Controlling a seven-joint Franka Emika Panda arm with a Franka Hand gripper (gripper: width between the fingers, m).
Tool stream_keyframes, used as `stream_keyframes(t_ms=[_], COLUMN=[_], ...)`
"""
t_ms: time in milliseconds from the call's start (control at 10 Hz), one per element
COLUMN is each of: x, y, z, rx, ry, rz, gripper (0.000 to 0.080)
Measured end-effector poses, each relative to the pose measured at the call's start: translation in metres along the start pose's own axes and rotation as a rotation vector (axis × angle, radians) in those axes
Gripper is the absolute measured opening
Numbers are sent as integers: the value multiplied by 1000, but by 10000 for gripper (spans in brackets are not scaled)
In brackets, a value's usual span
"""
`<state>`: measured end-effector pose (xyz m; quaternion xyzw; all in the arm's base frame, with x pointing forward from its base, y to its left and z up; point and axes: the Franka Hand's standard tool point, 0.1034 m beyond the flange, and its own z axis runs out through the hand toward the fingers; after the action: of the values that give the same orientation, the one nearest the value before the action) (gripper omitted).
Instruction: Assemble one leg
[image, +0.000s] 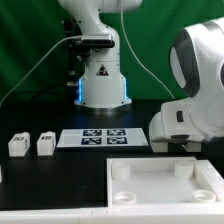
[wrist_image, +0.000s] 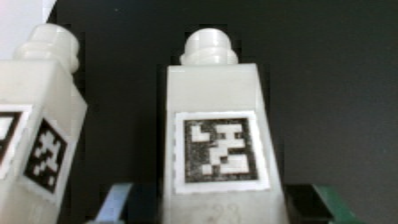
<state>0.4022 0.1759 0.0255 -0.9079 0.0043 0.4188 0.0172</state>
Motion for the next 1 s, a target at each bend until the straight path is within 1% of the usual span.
stream_keyframes(t_ms=[100, 200, 300, 400, 500, 600, 700, 800, 900, 1000], x=[0, -3, -15, -20, -23, -28, -26, -31, -34, -28], y=[2, 4, 9, 15, 21, 24, 28, 34, 32, 26], z=[-21, -49, -67, -88, -112, -125, -153, -177, -197, -202], rx=[1, -4, -9, 2, 20, 27, 49, 69, 82, 102], ry=[69, 223, 338, 448, 583, 641, 758, 851, 919, 1055], rz=[-14, -31, -40, -45, -40, -37, -29, -8, 6, -11], gripper=[294, 294, 294, 294, 294, 294, 294, 294, 294, 294])
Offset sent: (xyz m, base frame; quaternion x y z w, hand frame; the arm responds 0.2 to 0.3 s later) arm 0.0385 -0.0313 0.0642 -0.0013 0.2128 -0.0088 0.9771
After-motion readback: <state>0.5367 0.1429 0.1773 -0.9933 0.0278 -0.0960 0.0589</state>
